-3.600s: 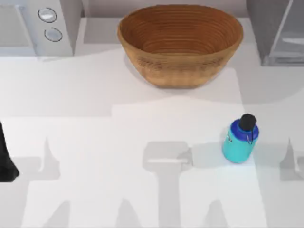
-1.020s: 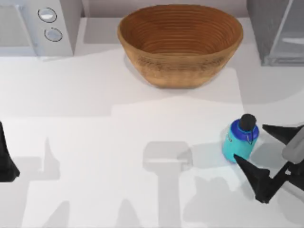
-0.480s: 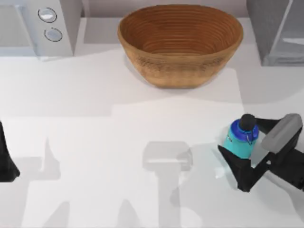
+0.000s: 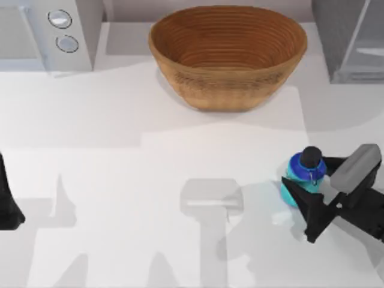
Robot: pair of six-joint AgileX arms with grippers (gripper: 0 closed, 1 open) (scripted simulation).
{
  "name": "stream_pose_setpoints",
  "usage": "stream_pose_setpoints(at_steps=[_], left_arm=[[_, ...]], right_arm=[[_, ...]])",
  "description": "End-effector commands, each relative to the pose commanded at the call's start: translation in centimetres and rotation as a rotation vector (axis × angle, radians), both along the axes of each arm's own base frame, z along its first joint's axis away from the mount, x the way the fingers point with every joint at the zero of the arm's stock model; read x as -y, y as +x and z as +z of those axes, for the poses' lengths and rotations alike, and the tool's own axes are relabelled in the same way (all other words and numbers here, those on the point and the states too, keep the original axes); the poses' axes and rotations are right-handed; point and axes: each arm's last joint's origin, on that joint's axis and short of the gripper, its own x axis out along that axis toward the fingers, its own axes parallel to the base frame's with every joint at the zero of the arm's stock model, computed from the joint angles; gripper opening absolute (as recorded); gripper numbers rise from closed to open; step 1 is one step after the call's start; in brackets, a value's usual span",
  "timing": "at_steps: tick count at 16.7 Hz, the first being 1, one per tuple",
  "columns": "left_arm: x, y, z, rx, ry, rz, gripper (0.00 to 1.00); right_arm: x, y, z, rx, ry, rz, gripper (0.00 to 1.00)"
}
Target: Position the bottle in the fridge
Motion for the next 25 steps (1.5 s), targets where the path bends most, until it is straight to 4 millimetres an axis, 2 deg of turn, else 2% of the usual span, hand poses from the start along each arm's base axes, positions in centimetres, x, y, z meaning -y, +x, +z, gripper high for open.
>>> stream_pose_setpoints(at_steps=[5, 6, 16, 20, 25], left_arm=[[0.0, 0.0, 0.0, 0.0, 0.0, 0.0, 1.0], [0.0, 0.0, 0.0, 0.0, 0.0, 0.0, 1.0], [0.0, 0.0, 0.0, 0.0, 0.0, 0.0, 1.0], [0.0, 0.0, 0.0, 0.0, 0.0, 0.0, 1.0], [0.0, 0.0, 0.0, 0.0, 0.0, 0.0, 1.0]], right_arm=[[0.0, 0.0, 0.0, 0.0, 0.0, 0.0, 0.03], [0.0, 0.0, 0.0, 0.0, 0.0, 0.0, 0.01], [0.3, 0.1, 0.2, 0.006, -0.003, -0.001, 0.01], [3.0, 0.8, 1.7, 0.021, -0.014, 0.001, 0.01], [7.6, 0.5, 3.5, -0.039, 0.001, -0.005, 0.01]])
